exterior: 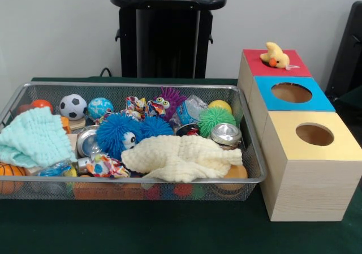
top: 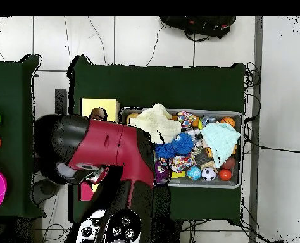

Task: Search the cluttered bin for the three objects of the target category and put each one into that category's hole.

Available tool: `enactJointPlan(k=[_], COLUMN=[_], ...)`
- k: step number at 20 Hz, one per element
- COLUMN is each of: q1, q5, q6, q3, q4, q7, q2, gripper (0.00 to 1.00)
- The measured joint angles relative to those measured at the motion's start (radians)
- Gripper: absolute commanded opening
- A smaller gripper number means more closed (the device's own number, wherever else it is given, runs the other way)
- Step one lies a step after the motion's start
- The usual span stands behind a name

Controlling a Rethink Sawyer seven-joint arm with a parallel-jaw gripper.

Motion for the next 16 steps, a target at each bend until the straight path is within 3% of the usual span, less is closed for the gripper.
enactJointPlan(k=[16], q1=[-0.003], q5=[0.0], q6=[-0.019], q3=[0.004], q4=[0.005], q7=[0.0], q2=[-0.066], gripper=[0.0])
